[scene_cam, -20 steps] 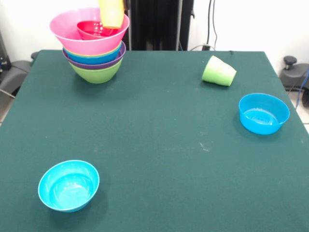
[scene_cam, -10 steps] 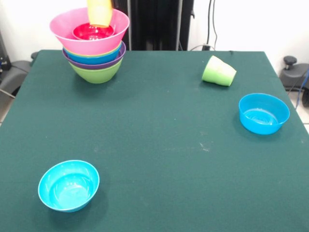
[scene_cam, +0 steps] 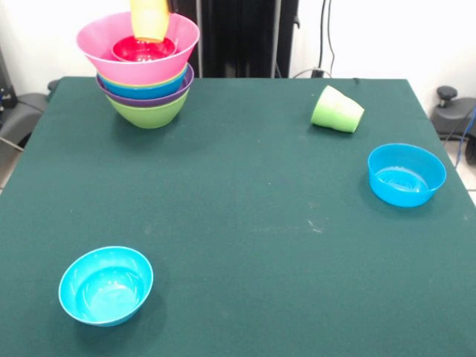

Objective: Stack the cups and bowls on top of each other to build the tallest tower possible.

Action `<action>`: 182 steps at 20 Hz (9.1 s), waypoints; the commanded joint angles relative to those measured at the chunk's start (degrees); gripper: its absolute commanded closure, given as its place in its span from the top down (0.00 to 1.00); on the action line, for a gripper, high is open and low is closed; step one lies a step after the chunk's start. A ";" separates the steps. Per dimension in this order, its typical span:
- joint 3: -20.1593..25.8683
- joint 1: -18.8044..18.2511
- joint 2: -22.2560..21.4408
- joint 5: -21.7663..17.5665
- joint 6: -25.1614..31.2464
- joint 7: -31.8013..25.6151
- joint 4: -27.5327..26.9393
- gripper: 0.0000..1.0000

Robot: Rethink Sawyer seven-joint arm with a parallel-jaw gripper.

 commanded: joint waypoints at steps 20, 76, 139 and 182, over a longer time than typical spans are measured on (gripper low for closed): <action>3.04 2.56 0.33 -6.46 -1.16 -3.51 2.53 1.00; -8.75 40.71 15.70 2.23 8.04 12.42 -26.82 1.00; -15.94 51.97 30.80 8.65 6.84 11.54 -44.90 1.00; -22.68 61.53 27.85 18.95 10.93 12.62 -47.09 1.00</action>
